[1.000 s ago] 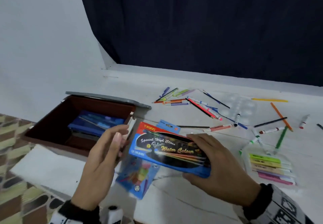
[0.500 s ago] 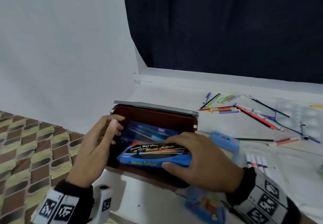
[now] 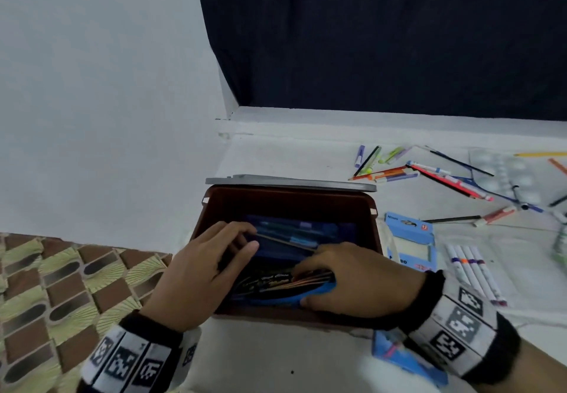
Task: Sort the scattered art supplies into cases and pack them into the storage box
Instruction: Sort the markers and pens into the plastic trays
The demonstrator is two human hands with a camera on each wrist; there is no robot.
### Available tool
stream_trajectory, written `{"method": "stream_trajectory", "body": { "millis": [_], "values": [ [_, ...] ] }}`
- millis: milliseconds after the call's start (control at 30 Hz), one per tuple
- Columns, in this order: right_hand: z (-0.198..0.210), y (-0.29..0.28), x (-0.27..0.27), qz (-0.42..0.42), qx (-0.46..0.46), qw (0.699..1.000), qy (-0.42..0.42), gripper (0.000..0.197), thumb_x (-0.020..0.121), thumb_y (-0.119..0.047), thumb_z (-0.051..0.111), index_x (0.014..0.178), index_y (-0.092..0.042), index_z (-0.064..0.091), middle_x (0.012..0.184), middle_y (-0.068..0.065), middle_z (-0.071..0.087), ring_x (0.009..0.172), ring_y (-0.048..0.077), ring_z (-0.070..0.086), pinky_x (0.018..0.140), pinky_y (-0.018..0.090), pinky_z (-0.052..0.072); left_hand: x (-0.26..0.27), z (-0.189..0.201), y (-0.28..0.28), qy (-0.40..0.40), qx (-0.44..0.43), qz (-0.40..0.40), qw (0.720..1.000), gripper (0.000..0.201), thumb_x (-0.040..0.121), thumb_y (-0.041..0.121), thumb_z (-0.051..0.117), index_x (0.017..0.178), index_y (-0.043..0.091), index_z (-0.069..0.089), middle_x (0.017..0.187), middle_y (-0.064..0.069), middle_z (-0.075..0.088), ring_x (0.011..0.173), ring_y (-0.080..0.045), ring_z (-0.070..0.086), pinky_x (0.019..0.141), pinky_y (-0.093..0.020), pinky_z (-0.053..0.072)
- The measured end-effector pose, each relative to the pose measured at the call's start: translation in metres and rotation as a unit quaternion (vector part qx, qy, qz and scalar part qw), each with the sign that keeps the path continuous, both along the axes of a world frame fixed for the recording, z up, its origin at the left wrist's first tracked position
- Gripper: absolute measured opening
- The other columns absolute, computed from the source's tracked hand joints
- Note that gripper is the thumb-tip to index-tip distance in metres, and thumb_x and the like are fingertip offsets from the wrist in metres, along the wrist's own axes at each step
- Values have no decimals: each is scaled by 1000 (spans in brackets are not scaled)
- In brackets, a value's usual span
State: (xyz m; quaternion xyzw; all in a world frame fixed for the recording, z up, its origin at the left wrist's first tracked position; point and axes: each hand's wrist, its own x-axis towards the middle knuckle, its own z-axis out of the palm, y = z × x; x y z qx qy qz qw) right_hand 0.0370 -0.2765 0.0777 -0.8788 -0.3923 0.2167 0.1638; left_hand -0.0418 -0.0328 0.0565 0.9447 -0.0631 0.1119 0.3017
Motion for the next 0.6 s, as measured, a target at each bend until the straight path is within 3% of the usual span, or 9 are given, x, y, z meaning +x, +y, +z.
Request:
{"method": "stream_trajectory", "body": {
  "millis": [67, 200, 367, 500, 600],
  "values": [
    [-2, 2, 3, -4, 0, 1000, 8, 44, 81, -51, 69, 123, -40, 64, 108, -14, 66, 97, 2, 61, 86, 25, 50, 0, -2, 2, 2, 11, 6, 1000, 31, 101, 57, 37, 121, 41, 54, 102, 23, 55, 94, 0, 58, 74, -19, 49],
    [-8, 5, 7, 2, -18, 1000, -12, 49, 79, -49, 73, 127, -39, 65, 116, -14, 66, 102, 0, 55, 85, 17, 42, -2, 0, 3, -19, -40, 28, 999, 26, 100, 47, 44, 120, 37, 57, 99, 20, 58, 94, -1, 59, 75, -17, 47],
    [-11, 6, 4, 41, -102, 991, -73, 47, 85, -56, 64, 130, -44, 59, 120, -9, 49, 108, 16, 44, 89, 38, 45, -1, 1, 2, -8, -37, 29, 999, 26, 100, 47, 44, 121, 37, 55, 98, 20, 59, 94, 0, 59, 72, -12, 45],
    [-14, 6, 4, 57, -122, 987, -83, 41, 89, -55, 60, 127, -40, 62, 116, -8, 39, 108, 15, 35, 86, 36, 45, -2, 2, 2, 1, -32, 36, 999, 28, 99, 49, 41, 121, 38, 55, 96, 20, 60, 89, -1, 60, 66, -12, 45],
    [-19, 7, 6, 78, -140, 985, -67, 33, 94, -49, 58, 120, -32, 67, 114, -10, 42, 105, 12, 35, 84, 31, 43, -3, 3, -1, 8, -14, 36, 999, 29, 100, 50, 39, 122, 38, 55, 98, 23, 59, 92, 3, 59, 64, -10, 44]
  ]
}}
